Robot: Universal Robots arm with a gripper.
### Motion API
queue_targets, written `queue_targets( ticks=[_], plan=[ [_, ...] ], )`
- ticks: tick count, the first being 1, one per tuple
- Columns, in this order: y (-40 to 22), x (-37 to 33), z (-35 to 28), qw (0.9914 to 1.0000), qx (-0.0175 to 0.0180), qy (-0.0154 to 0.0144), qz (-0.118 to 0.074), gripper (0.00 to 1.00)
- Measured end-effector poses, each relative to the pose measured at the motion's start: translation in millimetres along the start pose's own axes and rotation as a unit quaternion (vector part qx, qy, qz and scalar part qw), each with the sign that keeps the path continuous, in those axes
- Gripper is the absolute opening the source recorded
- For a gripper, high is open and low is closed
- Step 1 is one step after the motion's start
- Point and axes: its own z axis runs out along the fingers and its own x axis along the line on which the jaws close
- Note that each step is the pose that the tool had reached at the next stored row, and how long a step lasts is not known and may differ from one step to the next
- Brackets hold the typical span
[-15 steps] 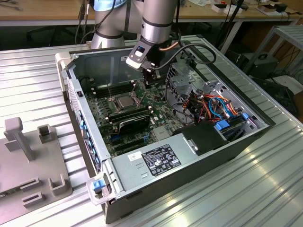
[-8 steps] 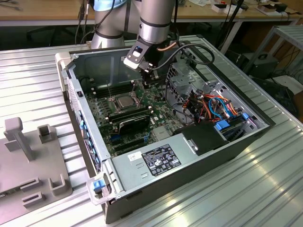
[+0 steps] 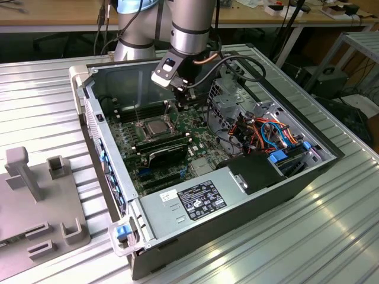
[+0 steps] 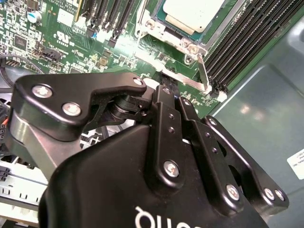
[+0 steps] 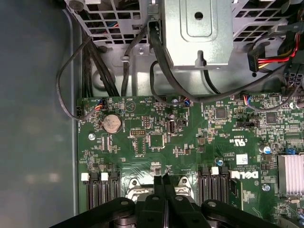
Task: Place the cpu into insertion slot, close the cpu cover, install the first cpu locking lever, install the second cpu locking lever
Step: 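Close the cpu cover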
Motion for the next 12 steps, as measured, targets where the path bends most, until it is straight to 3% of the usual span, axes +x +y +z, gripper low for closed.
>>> queue_targets(
  ticks=[12],
  plan=[
    [-6.2, -0.2, -0.4, 1.0, 0.0, 0.0, 0.0, 0.11]
  ],
)
